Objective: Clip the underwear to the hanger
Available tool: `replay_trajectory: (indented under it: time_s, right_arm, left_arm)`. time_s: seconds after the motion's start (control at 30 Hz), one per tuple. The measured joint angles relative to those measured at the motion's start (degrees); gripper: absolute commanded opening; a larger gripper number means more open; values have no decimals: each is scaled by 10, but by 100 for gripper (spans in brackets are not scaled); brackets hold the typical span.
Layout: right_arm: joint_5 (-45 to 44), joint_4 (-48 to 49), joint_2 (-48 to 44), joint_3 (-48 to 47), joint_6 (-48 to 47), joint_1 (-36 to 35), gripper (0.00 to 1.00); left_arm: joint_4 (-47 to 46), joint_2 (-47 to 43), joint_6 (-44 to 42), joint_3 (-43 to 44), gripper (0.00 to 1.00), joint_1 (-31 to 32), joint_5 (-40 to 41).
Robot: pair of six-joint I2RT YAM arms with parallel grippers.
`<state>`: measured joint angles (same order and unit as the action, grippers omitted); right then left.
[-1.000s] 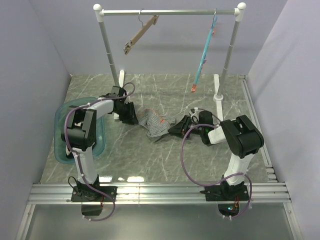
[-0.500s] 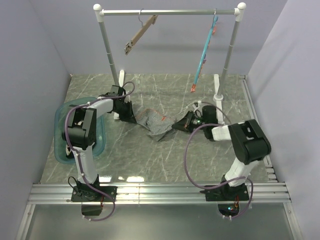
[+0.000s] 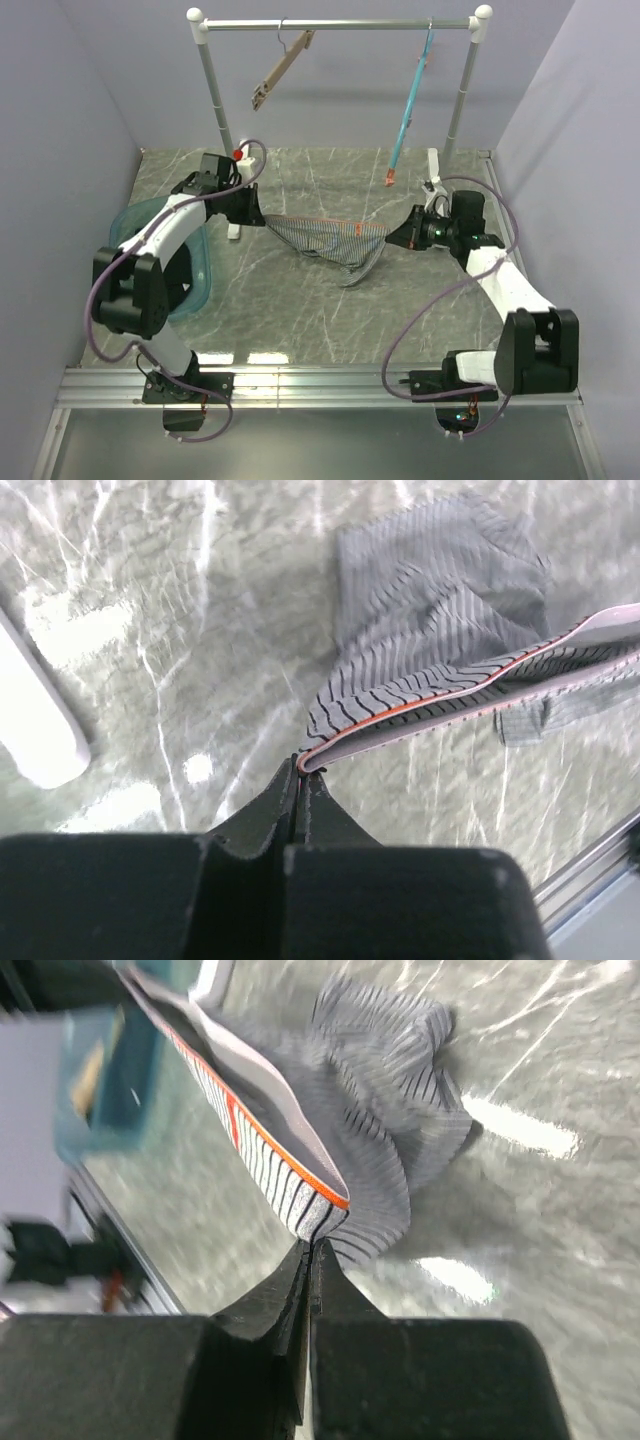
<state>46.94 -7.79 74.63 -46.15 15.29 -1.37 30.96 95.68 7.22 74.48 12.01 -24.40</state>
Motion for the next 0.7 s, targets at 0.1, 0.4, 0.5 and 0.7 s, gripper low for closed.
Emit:
replay_trajectory:
  time_s: [0.1,0.4,0.5,0.7]
  right_arm:
    - [-4,-55,-53,0,-69,-2,0]
    - [-25,-155,-208,0,-231,-2,0]
    - [-25,-198,-282,0,-288,-2,0]
    - [-24,-277,-431,-1,-383,-5,0]
  left_arm:
    - [3,-50,-39,-30,0,10,1]
    - [16,-233,-152,-132,0,99,33]
    - [34,-297,-174,-140,0,117,35]
    - [90,-389,-203,-140,0,125,13]
